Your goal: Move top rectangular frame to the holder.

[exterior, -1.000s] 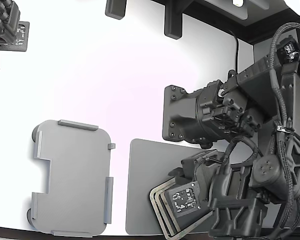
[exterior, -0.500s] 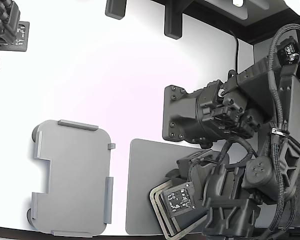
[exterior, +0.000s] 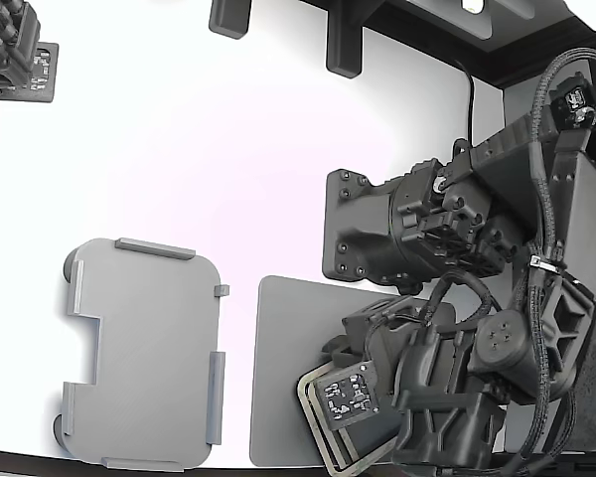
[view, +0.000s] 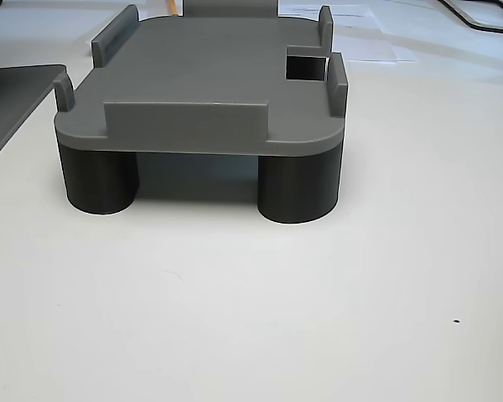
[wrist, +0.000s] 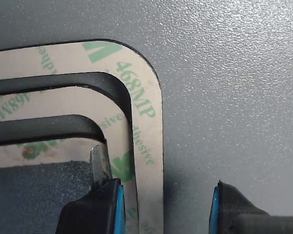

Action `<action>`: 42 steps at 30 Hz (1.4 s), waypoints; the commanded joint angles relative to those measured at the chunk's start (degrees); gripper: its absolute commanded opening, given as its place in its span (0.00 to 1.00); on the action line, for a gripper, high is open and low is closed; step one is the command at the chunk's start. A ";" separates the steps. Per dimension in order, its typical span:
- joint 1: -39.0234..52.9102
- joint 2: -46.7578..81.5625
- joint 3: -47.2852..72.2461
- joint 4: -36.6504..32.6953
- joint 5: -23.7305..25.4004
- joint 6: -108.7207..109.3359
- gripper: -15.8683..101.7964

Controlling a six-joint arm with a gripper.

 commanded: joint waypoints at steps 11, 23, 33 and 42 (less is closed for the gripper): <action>-0.97 0.35 -0.44 -0.88 -0.18 0.00 0.71; -1.05 0.53 0.35 -1.32 -0.26 0.26 0.35; -1.05 0.70 -0.79 0.35 -0.44 1.76 0.04; -2.46 1.41 -13.45 10.72 0.44 8.09 0.04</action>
